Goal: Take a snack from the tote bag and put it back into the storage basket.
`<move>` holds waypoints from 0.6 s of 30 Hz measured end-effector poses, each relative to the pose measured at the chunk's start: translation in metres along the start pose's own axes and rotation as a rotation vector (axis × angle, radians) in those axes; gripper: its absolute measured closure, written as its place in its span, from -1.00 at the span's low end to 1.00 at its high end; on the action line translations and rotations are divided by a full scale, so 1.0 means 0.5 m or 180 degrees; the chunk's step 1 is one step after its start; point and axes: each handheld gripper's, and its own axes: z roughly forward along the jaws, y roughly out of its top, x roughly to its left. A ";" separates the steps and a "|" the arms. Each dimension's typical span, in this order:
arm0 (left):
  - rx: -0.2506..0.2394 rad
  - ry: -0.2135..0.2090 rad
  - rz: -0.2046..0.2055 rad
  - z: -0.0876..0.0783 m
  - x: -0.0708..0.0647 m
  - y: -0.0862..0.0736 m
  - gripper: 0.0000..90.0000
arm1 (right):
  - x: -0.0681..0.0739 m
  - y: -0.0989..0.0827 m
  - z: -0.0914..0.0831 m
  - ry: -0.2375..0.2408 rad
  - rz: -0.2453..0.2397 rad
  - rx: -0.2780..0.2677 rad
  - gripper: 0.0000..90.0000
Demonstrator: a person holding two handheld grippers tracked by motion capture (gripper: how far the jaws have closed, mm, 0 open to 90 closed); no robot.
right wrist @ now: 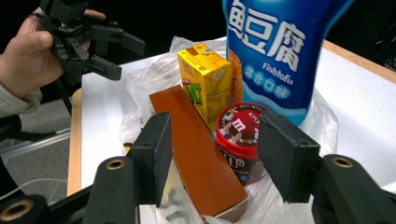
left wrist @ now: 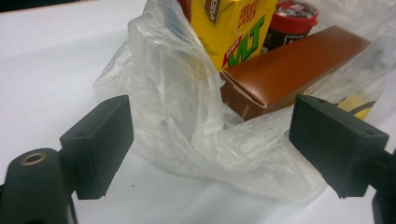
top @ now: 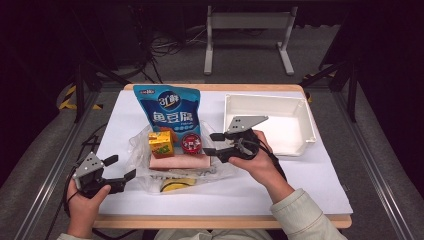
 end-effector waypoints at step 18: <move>0.0071 0.0020 0.0026 -0.026 -0.001 -0.026 -0.72 | -0.006 0.064 0.061 0.0293 -0.0144 0.0312 0.01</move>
